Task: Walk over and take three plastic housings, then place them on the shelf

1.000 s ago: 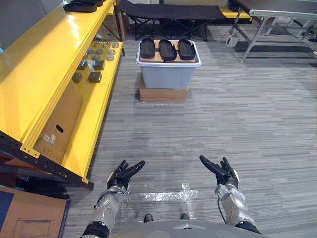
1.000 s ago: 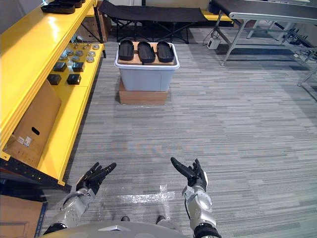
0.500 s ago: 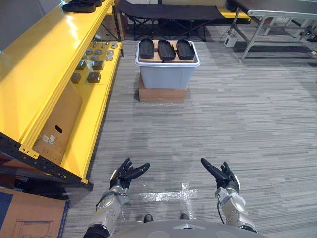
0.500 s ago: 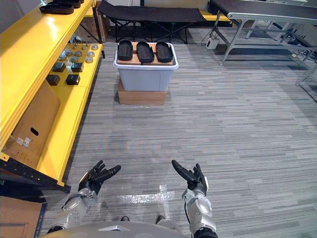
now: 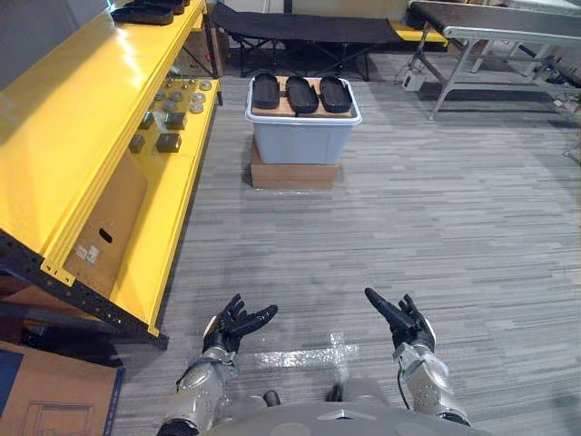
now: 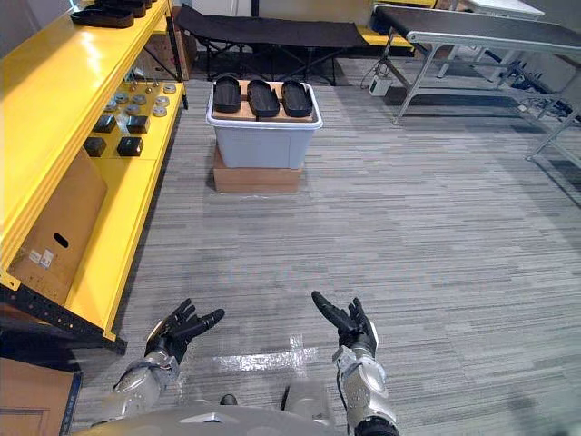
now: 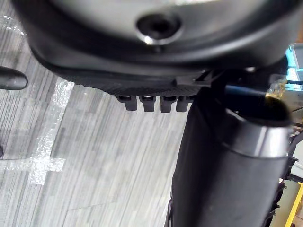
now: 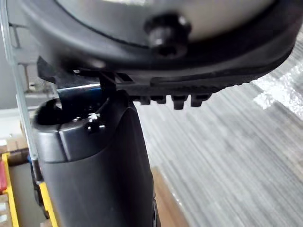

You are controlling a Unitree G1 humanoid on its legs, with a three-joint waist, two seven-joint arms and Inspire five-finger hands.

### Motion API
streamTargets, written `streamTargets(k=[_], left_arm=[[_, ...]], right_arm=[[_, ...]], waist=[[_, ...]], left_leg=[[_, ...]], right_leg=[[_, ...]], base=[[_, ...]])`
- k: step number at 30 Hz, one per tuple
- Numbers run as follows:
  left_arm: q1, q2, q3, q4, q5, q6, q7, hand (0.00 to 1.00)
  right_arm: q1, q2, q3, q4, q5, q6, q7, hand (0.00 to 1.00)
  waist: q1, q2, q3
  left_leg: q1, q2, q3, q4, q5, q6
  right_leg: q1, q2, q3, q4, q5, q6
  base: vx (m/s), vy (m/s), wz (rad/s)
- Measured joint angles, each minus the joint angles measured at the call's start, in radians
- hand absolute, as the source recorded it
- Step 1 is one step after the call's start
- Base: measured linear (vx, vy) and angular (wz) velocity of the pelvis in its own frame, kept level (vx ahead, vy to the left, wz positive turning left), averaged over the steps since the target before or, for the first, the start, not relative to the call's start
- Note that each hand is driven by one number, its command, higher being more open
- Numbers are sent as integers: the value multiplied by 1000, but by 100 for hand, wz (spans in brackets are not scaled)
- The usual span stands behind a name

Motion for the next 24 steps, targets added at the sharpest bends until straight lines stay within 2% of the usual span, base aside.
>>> streamTargets(k=[1, 2, 4, 6, 7, 9, 11, 12, 13, 14, 15, 16, 17, 18, 19, 20, 21, 22, 23, 24], left_arm=[[-1, 0, 0, 0, 5, 6, 2, 100], [-1, 5, 0, -1, 7, 14, 2, 100], [-2, 11, 0, -1, 7, 28, -5, 100], [-1, 11, -1, 0, 13, 30, -12, 100], [-1, 10, -1, 0, 13, 28, -15, 100], [3, 7, -5, 0, 13, 28, -15, 100], [3, 6, -6, 0, 13, 28, -15, 100], [2, 6, -6, 0, 13, 25, -15, 100], [1, 2, -12, 0, 13, 23, -15, 100], [2, -5, -15, 1, 12, 21, -14, 100], [14, -16, -22, 14, 1, 18, -15, 100], [11, -10, -17, 27, -18, 3, -16, 100], [8, -20, -17, 38, -18, 3, -16, 100], [8, -31, -17, 44, -18, 4, -15, 100], [9, -47, -16, 51, -18, 6, -17, 100], [7, -50, -14, 51, -18, 6, -22, 100], [3, -50, -9, 51, -17, 6, -36, 100], [-9, -51, -9, 49, -12, 1, -48, 100], [-15, -51, -9, 43, -12, -4, -50, 100], [-25, -52, -9, 28, -12, -21, -50, 100]], right_arm=[[3, 0, 0, 0, -1, 0, 0, 100], [11, 0, -1, -1, -5, 0, 3, 100], [41, 0, -4, -1, -11, 0, 6, 100], [60, 0, -4, -1, -25, 0, 8, 100], [64, 0, -4, -1, -25, 0, 10, 100], [79, 0, -4, -1, -27, 0, 11, 100], [90, 4, -4, -1, -28, 0, 11, 100], [93, 8, -4, -1, -28, 1, 11, 100], [94, 7, -11, 0, -27, 1, 12, 100], [93, 5, -18, 0, -27, 1, 12, 100], [104, 2, -24, 0, -26, 1, 15, 100], [98, 5, -22, 4, -26, 1, 24, 100], [98, 0, -22, 5, -26, 1, 25, 100], [93, -6, -21, 5, -27, 1, 27, 100], [86, -13, -22, 5, -27, 1, 28, 100], [77, -14, -22, 6, -27, 1, 28, 100], [65, -14, -21, 6, -28, -1, 28, 100], [50, -17, -17, -1, -29, -4, 28, 100], [38, -20, -12, -3, -31, -5, 27, 100], [13, -29, 1, -6, -58, -5, 25, 100]], waist=[[-2, -6, 3], [-8, -1, 17], [-15, -3, 21], [-11, -3, 21], [-7, -9, 21], [-4, -10, 24], [-3, -13, 25], [-4, -14, 19], [-8, -2, 6], [-8, 11, -2], [-5, 46, -33], [-8, 31, -44], [-7, 41, -41], [-3, 55, -34], [2, 72, -17], [1, 65, -3], [10, 51, 5], [24, 37, 12], [29, 34, 15], [33, 39, 18]], left_leg=[[-1, 3, -3, 15, -8, 3], [-2, 7, -13, 36, -19, 4], [-1, 7, -34, 53, -32, 3], [2, 6, -39, 58, -41, -16], [17, 4, -40, 57, -53, -29], [50, 2, -44, 64, -86, -42], [77, 5, -60, 91, -134, -58], [89, 12, -71, 119, -182, -64], [90, 37, -84, 156, -229, -79], [96, 61, -85, 168, -251, -94], [118, 120, -86, 176, -284, -143], [35, 157, -77, 423, -284, -169], [-17, 190, -66, 558, -259, -185], [-71, 235, -54, 697, -206, -177], [-159, 289, -34, 887, -188, -173], [-198, 290, -32, 916, -200, -168], [-241, 255, -32, 867, -217, -171], [-288, 203, -39, 744, -215, -170], [-313, 175, -49, 669, -210, -166], [-365, 133, -83, 513, -172, -169]], right_leg=[[-18, 1, 4, 17, -14, -10], [-33, 18, 8, -9, -31, 1], [-29, 38, 22, -148, -35, 3], [-24, 64, 21, -373, -2, 43], [-16, 74, 20, -534, 41, 57], [-5, 70, 22, -615, 59, 62], [6, 67, 33, -603, 58, 60], [7, 69, 56, -557, 50, 47], [4, 78, 52, -491, 30, 9], [-2, 97, 40, -458, 24, -13], [9, 150, 28, -425, 5, -31], [26, 171, 15, -402, 43, -74], [48, 189, 11, -406, 28, -96], [86, 212, 8, -430, 18, -108], [165, 247, 8, -479, 16, -126], [218, 250, 6, -497, 6, -143], [273, 244, 24, -527, -5, -158], [312, 237, 54, -566, -10, -165], [326, 234, 69, -581, -12, -169], [343, 231, 95, -603, -18, -175]], base=[[42, 63, 13], [72, 57, 23], [131, 30, 31], [239, -18, 11], [179, -26, 4], [223, -70, 8], [296, -154, 15], [365, -240, 32], [404, -262, 31], [602, -332, 23], [674, -309, 23], [657, -322, 23], [448, -225, 18], [476, -240, -4], [656, -252, -9], [653, -224, -25], [697, -207, -46], [431, -121, -57], [599, -106, -65], [370, -15, -61]])
